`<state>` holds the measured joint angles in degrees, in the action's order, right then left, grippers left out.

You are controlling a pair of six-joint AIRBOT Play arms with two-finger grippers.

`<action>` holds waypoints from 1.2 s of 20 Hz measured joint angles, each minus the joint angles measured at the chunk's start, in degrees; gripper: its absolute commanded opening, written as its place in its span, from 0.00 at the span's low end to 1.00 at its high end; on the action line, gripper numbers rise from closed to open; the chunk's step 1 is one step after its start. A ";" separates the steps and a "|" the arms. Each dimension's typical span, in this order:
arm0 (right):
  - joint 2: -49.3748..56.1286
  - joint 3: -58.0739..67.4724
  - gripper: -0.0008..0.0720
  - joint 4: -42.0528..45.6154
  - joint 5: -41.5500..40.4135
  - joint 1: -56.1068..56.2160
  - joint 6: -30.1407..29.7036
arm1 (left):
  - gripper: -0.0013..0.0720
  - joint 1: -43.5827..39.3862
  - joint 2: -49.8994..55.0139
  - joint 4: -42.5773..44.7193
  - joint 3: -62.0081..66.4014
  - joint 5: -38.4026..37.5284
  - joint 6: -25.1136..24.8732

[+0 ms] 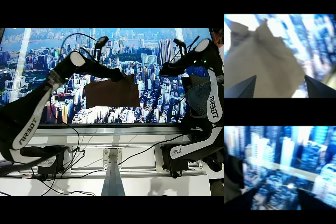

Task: Fold the clothes and pants, and hang the long-sleeved shirts on hangers.

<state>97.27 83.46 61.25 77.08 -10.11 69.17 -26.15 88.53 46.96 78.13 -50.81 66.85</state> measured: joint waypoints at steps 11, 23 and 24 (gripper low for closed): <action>-0.11 -18.97 0.87 -16.33 -20.33 17.31 -2.75 | 0.96 16.44 -17.92 19.23 0.00 -11.39 2.67; -9.27 -14.62 0.03 -8.70 -23.93 24.98 1.25 | 0.96 27.04 -27.74 36.17 0.02 -14.60 9.07; -12.28 -13.97 0.03 -5.49 -23.71 23.96 3.63 | 0.96 27.21 -27.78 36.44 0.02 -14.60 9.09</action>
<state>84.99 69.49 55.77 53.36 13.85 72.79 1.06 60.75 83.40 78.15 -65.41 75.94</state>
